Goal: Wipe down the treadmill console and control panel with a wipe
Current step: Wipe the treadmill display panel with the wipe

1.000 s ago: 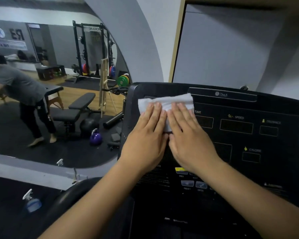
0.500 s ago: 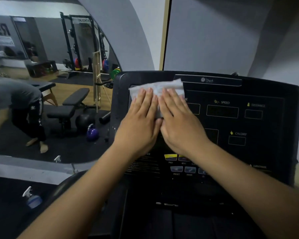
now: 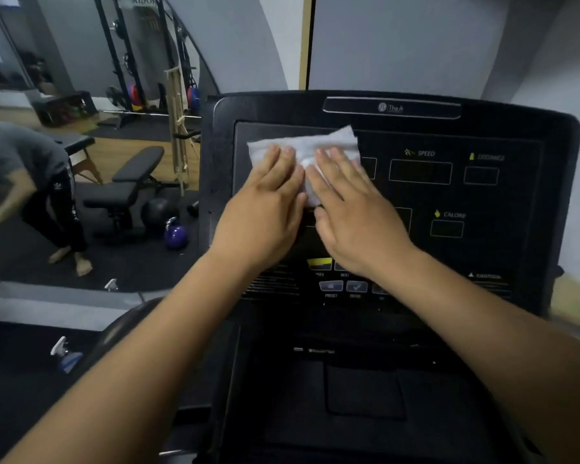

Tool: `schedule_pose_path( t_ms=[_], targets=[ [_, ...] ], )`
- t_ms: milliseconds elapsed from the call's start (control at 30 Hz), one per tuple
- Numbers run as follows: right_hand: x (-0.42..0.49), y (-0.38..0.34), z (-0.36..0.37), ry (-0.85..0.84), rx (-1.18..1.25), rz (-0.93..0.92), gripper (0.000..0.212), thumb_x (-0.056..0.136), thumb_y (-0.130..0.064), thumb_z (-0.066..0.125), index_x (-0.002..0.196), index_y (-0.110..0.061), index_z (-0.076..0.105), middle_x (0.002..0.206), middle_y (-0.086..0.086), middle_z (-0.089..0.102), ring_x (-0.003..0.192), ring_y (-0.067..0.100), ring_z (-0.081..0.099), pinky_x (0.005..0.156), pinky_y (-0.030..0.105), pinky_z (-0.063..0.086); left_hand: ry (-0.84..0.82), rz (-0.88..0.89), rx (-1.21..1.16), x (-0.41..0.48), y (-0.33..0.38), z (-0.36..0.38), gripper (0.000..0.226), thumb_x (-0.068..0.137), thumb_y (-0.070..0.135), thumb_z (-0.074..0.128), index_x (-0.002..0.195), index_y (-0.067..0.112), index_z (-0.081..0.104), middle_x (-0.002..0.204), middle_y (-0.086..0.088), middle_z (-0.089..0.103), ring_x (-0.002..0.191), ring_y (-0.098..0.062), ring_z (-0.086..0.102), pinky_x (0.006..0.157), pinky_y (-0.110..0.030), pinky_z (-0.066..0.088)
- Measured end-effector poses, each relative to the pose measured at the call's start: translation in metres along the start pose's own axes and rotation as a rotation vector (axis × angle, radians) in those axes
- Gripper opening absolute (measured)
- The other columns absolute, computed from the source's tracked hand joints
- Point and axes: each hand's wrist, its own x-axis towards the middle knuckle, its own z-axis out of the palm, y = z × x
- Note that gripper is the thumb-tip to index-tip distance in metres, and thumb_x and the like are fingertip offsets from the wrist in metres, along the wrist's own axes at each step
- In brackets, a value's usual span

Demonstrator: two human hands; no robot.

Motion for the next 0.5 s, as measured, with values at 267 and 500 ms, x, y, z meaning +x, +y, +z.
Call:
schedule_pose_path(
  t_ms=[267, 500],
  targets=[
    [-0.04, 0.008, 0.008, 0.032, 0.056, -0.082, 0.043, 0.095, -0.022, 0.042, 0.132, -0.006, 0.056, 0.142, 0.013, 0.05, 0.134, 0.029, 0.043, 0.112, 0.041, 0.033, 0.11, 0.056, -0.055, -0.024, 0.01, 0.023, 0.02, 0.092, 0.018, 0.056, 0.104, 0.01, 0.071, 0.133, -0.01, 0.061, 0.132, -0.026, 0.048, 0.072, -0.041, 0.058],
    [-0.004, 0.031, 0.0, 0.142, -0.03, 0.02, 0.053, 0.085, -0.002, 0.059, 0.138, -0.005, 0.05, 0.146, 0.015, 0.045, 0.139, 0.031, 0.035, 0.114, 0.04, 0.026, 0.084, 0.035, -0.023, 0.012, 0.016, 0.029, 0.049, 0.094, 0.014, 0.061, 0.14, 0.003, 0.048, 0.151, -0.019, 0.039, 0.144, -0.035, 0.027, 0.11, -0.048, 0.037]
  ],
)
